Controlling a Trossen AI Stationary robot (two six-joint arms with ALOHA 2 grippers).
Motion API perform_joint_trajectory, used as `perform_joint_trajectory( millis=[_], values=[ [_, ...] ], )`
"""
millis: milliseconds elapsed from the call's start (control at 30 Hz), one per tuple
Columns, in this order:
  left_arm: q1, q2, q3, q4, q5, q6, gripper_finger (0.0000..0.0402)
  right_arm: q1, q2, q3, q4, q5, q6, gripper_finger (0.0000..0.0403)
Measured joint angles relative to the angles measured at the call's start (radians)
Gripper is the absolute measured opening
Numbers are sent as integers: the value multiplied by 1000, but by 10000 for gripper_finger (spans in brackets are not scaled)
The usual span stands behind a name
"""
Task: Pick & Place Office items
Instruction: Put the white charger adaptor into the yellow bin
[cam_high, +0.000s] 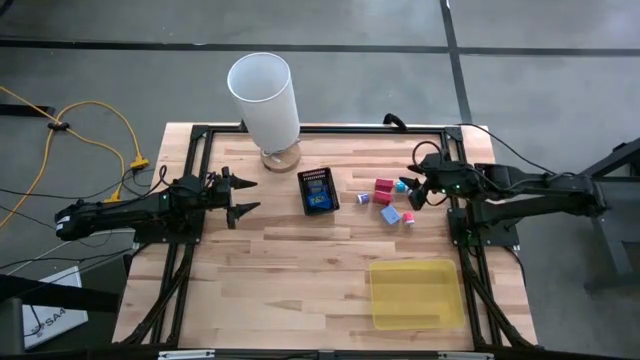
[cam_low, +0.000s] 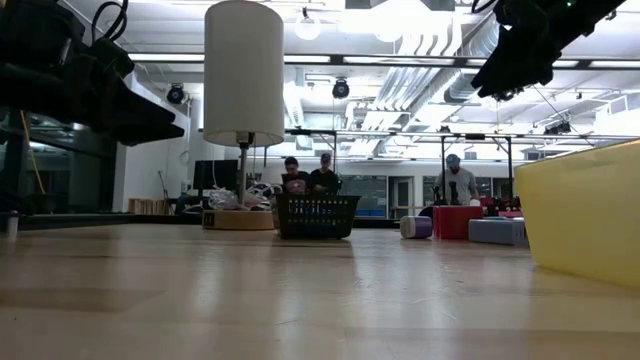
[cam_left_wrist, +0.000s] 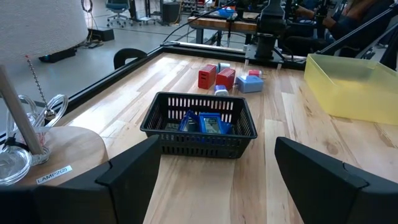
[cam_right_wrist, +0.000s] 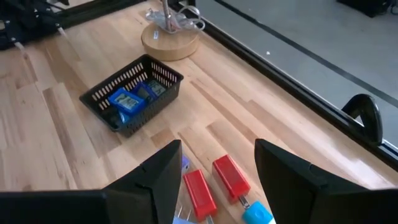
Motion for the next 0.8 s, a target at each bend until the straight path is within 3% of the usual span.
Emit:
perform_joint_trajectory(
  millis=[267,800],
  values=[
    [0,0,0,0,0,0,308,-72,0,0,2,26,16,190],
    [0,0,0,0,0,0,308,-338,0,0,-141,23,83,190]
  ],
)
